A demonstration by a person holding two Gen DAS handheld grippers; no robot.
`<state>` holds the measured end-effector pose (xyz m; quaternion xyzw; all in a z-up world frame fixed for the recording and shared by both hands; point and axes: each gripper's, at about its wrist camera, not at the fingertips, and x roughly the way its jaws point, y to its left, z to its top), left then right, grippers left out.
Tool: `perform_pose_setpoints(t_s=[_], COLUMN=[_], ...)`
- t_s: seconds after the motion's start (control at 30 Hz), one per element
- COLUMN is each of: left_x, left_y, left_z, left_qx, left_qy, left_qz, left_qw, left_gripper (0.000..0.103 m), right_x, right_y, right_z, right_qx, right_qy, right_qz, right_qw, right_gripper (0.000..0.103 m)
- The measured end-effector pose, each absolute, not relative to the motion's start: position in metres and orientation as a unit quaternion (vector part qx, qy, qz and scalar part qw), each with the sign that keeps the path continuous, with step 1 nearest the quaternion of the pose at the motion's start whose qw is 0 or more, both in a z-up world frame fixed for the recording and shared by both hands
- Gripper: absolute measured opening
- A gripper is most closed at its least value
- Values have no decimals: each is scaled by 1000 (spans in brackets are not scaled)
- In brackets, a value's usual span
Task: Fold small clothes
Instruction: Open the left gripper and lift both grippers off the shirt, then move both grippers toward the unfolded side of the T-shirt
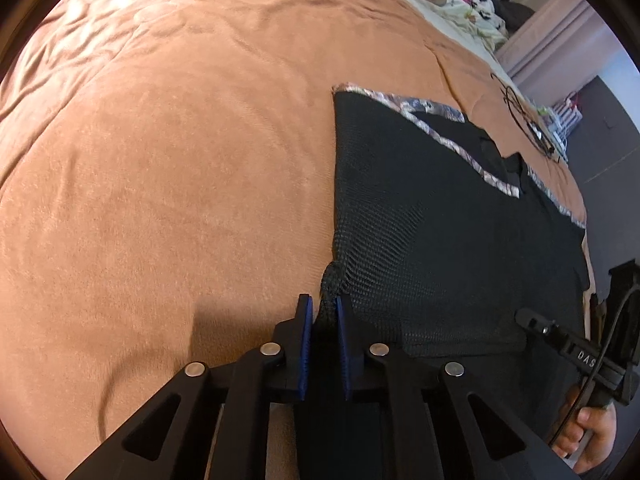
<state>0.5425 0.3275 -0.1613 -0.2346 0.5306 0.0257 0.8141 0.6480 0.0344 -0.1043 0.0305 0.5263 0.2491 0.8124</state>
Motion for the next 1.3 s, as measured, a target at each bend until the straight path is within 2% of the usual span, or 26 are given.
perform_pose_setpoints(t_s=[0.17,0.2,0.27,0.33,0.37,0.4,0.43,0.47,0.53,0.6,0.7,0.8,1.3], left_x=[531,527,520,512,508,504,499,497,488,480,467,453,381], left_y=[328,328,328,326,325,323,320,319,314,309,302,291,230], left_z=[-153,-150,-142,-135,-130,-125,-118,-114,-100,-89,-75,-64,-5], left_qx=[-241,-242,-243,-245,-246,-245,-242,-241,-237,-236,-239,-232,-188], left_qy=[527,524,520,518,514,510,504,500,487,476,456,445,377], left_qz=[29,30,34,37,39,41,43,45,45,47,49,50,34], left_qw=[815,816,818,819,821,824,828,831,840,846,856,864,906], left_gripper=[20,21,21,27,35,46,51,60,69,85,97,98,98], right_x=[645,643,635,625,619,616,612,607,596,585,569,547,442], right_y=[29,26,23,17,15,11,8,6,2,-3,-10,-21,-97], right_z=[-96,-92,-85,-73,-65,-62,-55,-50,-37,-27,-16,-3,59], right_qx=[30,30,24,16,11,10,9,8,2,-6,-10,-18,-4], right_qy=[522,519,511,496,487,483,479,476,465,456,448,431,369], right_qz=[242,242,239,237,237,236,236,236,233,225,225,219,195], right_qw=[817,819,825,835,841,843,845,847,854,861,865,875,909], right_gripper=[16,20,35,55,58,65,72,76,85,89,95,103,103])
